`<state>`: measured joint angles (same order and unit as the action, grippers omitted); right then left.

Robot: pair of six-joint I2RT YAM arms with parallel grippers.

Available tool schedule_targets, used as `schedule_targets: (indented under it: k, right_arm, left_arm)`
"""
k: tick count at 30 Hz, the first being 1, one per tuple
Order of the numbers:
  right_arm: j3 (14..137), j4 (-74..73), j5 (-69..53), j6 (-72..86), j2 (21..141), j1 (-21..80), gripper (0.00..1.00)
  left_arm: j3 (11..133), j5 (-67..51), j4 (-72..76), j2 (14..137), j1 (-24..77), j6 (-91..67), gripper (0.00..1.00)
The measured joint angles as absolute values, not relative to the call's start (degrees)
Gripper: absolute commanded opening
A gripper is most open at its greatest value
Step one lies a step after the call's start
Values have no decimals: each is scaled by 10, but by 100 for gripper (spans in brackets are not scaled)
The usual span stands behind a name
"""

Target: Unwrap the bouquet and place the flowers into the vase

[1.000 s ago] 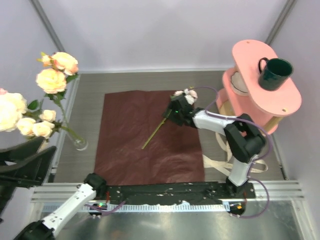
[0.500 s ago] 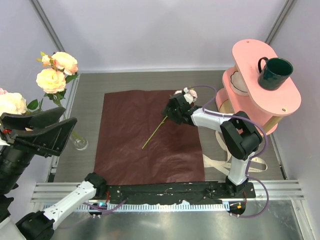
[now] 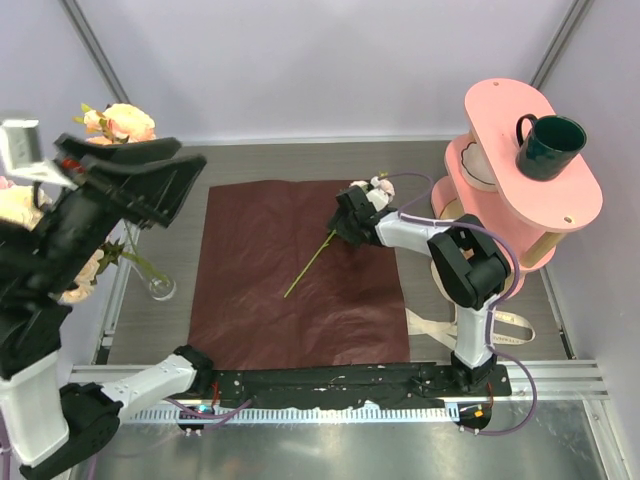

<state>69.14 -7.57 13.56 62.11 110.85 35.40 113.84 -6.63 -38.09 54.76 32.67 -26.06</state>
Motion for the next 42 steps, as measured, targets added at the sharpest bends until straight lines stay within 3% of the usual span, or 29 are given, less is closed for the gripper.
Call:
schedule_targets:
  k: [7, 12, 16, 25, 33, 34, 38, 42]
  right_arm:
    - [730, -78, 150, 626, 1141, 354, 47]
    - [747, -78, 157, 628, 1159, 354, 31]
    - [754, -77, 164, 611, 1166, 354, 1]
    - [711, -17, 144, 481, 1116, 354, 1]
    - [602, 135, 1, 305, 880, 363, 1]
    - [576, 191, -56, 265, 808, 382, 1]
    - [568, 236, -107, 236, 768, 415, 1]
    - [568, 253, -154, 205, 741, 458, 1]
  left_arm:
    - [1150, -83, -411, 626, 327, -277, 71]
    - [1150, -84, -450, 660, 327, -281, 71]
    - [1150, -79, -477, 668, 327, -279, 71]
    - [1151, -54, -507, 662, 327, -260, 75]
    - [1152, -51, -514, 653, 327, -248, 76]
    - [1152, -49, -514, 647, 327, -248, 75]
    - [1139, -45, -512, 633, 327, -250, 64]
    - [1133, -48, -515, 634, 327, -253, 75]
